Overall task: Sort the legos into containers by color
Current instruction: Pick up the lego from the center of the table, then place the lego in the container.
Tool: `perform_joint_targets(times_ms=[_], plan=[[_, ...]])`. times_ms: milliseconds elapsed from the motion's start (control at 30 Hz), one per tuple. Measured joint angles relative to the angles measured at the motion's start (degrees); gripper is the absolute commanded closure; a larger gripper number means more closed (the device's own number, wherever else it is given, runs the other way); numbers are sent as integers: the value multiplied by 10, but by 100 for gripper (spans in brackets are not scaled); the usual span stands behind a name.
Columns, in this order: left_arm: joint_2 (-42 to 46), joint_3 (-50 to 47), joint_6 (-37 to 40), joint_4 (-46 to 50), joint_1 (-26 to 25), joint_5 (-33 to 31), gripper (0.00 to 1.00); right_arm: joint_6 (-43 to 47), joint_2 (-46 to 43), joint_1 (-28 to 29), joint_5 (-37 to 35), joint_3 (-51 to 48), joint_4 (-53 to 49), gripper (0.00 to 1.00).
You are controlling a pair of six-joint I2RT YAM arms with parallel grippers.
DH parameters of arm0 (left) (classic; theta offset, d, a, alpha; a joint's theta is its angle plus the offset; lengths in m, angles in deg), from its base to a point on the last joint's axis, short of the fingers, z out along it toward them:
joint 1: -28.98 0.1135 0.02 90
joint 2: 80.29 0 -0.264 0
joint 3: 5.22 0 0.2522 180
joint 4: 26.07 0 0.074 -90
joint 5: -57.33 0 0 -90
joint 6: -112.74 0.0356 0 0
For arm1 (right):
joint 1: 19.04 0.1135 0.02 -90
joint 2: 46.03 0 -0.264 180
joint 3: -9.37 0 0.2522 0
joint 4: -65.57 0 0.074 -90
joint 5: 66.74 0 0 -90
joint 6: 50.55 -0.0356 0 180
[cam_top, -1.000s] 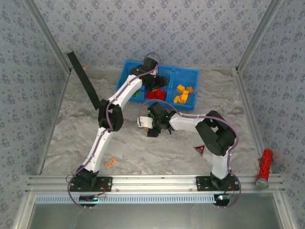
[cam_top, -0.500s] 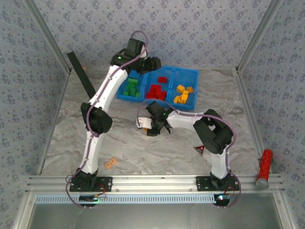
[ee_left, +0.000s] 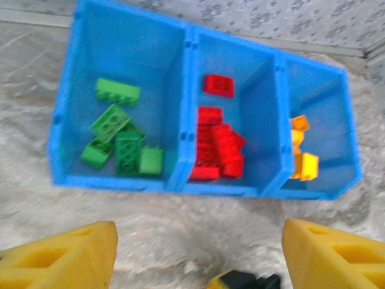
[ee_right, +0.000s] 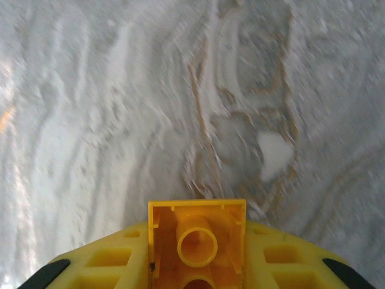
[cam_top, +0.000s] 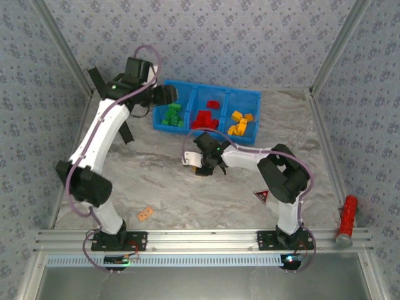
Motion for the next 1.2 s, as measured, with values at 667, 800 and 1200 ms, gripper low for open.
perform_joint_targets(times_ms=[667,800,1200], plan=[[271,-305,103,-9,88,-60,18,-225,-96,-213,-144,144,-31,79],[286,-315,111,-8,92,-62,18,-274,-26,-233,-172,228,-60,79],[323,-333,112,14,97,-73,16,-317,134,-267,-197,340,-119,73]])
